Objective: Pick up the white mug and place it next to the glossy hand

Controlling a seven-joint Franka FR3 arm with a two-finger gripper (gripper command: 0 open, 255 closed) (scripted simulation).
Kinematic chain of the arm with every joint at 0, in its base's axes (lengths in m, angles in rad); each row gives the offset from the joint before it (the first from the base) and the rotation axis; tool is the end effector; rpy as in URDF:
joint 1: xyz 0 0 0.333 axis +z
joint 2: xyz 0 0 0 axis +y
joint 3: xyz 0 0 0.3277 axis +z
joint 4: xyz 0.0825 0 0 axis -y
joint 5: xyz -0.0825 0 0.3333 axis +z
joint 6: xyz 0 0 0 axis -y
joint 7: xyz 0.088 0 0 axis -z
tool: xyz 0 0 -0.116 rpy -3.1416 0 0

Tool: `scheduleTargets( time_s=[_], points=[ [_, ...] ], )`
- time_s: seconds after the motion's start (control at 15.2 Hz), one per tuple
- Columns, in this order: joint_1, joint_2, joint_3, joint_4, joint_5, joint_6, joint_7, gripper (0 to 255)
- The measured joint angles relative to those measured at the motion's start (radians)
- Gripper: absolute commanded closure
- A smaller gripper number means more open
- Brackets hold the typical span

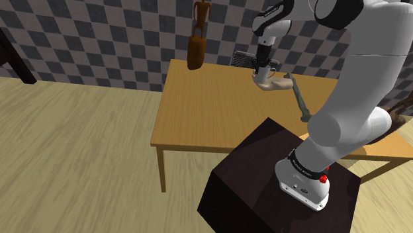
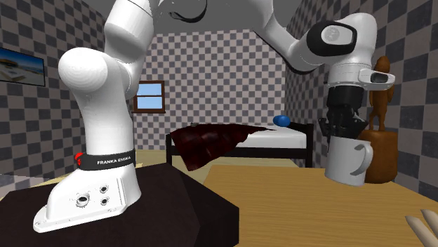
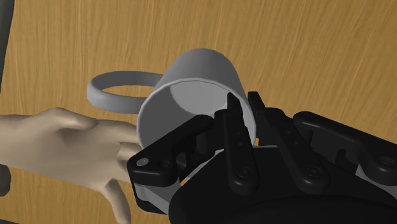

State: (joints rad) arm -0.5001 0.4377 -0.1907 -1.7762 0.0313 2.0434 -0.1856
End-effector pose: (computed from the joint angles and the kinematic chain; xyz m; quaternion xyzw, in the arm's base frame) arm 0.4680 -0.3704 0.3358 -0.9640 0.2517 0.0850 0.0095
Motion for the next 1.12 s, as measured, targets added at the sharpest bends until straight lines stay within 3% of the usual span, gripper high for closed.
scheduleTargets(
  time_s=[1.12],
  points=[
    [-0.011, 0.14, 0.015, -0.033, 0.025, 0.171, -0.008, 255]
  ],
)
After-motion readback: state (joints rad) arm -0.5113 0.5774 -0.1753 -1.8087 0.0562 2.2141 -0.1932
